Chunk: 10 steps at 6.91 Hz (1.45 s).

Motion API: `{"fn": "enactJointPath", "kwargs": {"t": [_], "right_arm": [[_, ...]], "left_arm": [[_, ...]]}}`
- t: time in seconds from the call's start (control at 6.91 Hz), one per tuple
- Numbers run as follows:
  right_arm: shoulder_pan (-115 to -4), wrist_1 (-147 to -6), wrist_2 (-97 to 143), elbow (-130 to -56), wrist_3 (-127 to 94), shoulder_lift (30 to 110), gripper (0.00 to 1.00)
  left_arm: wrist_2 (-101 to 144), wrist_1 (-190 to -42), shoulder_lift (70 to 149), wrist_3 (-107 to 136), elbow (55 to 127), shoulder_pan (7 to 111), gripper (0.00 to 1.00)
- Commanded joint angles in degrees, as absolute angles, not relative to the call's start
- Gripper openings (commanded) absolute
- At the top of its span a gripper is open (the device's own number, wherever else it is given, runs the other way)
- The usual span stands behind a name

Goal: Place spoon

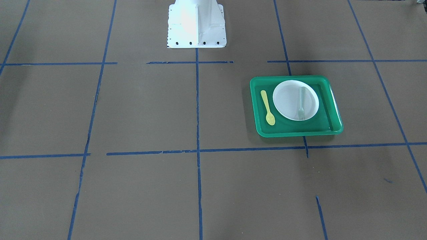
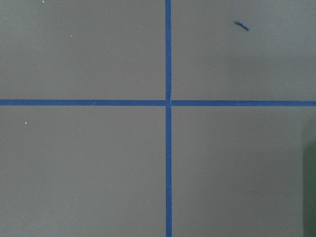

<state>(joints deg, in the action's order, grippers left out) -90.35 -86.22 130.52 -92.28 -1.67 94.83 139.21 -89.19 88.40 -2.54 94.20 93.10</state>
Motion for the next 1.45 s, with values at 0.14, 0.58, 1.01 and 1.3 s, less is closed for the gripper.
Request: {"fn": "enactJointPath", "kwargs": {"t": [0.14,0.58,1.01,1.3], "right_arm": [[-90.35,-86.22,130.52,-92.29,-1.67,94.83,1.0],[-90.35,-86.22,130.43,-92.29,-1.67,94.83,1.0],[-90.35,-86.22,130.43,-92.37,-1.67,94.83,1.0],[-90.35,-86.22,130.52,-92.37,-1.67,94.83,1.0]], "left_arm": [[138.87,-90.79,87.54,-2.46,94.04,93.25,1.0],[138.96,-89.21,87.02,-2.55,94.04,93.25,1.0],[138.96,-89.21,86.49,-2.64,94.57,93.25,1.0],[138.96,-89.21,86.66,-2.55,95.01,93.25,1.0]]}}
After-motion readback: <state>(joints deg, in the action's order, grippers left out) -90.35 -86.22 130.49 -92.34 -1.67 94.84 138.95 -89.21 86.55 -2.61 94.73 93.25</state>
